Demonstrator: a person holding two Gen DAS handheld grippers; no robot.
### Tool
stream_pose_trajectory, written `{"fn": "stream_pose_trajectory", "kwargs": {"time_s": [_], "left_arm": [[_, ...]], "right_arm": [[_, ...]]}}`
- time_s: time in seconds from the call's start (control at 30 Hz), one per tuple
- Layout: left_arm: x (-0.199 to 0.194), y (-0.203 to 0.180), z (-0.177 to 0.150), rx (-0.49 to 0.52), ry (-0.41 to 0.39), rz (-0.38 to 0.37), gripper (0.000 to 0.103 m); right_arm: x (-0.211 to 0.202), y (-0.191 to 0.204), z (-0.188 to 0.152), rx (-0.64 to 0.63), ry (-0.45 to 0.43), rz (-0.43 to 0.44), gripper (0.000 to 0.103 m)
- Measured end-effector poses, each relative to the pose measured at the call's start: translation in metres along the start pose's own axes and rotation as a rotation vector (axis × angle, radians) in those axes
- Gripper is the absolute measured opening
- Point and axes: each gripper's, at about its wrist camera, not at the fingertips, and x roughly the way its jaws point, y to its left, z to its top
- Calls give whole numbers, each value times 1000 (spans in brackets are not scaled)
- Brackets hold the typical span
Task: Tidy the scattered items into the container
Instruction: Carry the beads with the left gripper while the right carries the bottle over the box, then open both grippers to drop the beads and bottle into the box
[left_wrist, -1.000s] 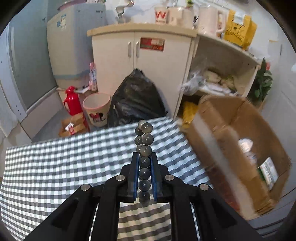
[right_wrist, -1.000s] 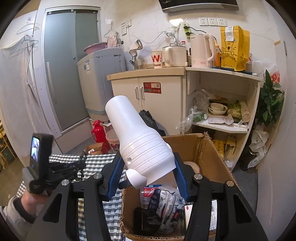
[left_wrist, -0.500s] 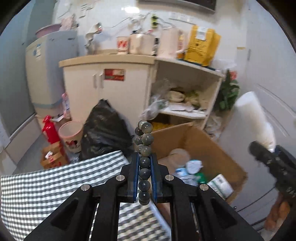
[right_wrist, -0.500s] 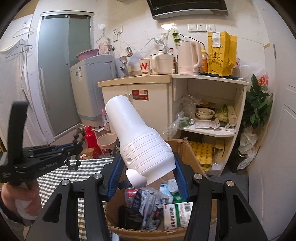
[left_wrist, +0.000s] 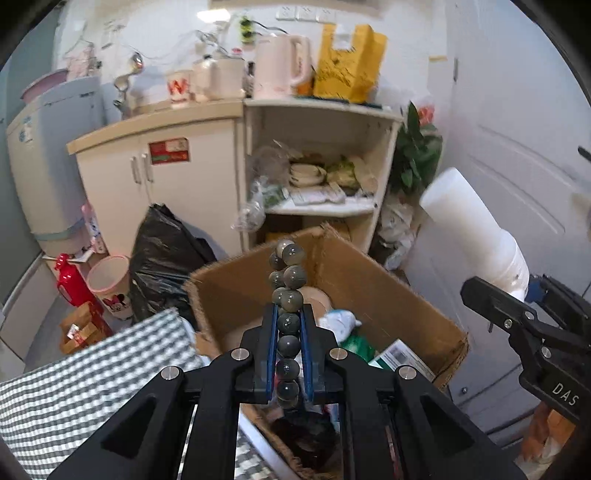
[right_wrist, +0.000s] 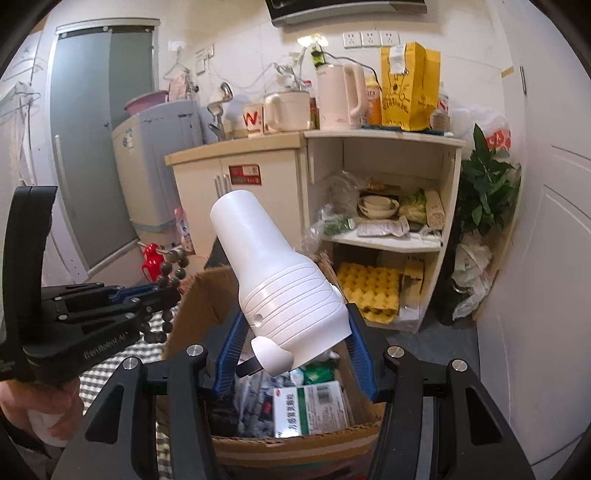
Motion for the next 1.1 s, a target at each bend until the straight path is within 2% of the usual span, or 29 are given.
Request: {"fn": "stream_pose_trajectory", "kwargs": {"time_s": [0.4,0.5,0.6,0.63,0.73,0.8,0.93,1.0,1.07,1.1], "left_arm": [[61,-17,-15,13,140,-19,11],[74,-16,-17,7,173,-15,14],[79,-14,-19,-2,178,-20,25],[79,-13,-19,-4,176,-18,32],[78,-9,-17,-13,164,-8,38],[76,-4,-15,-23,155,9,47],[72,9,-11,-53,145,16,49],[68,13,-9,-60,136,21,49],[64,16,-6,-72,121,23,49],[61,17,-5,-79,113,26,49]], "right_arm": [[41,-14,-15,-3,103,-14,52],[50,-14,-17,-8,123,-15,52],[58,-13,-20,-14,143,-15,52],[60,-12,-21,-15,148,-15,52],[69,-9,-25,-19,168,-14,52],[73,-7,-26,-22,181,-15,52],[80,-3,-29,-27,205,-12,53],[82,-1,-28,-28,208,-13,56],[79,2,-25,-29,193,-36,73],[77,2,-24,-31,180,-52,75]]}}
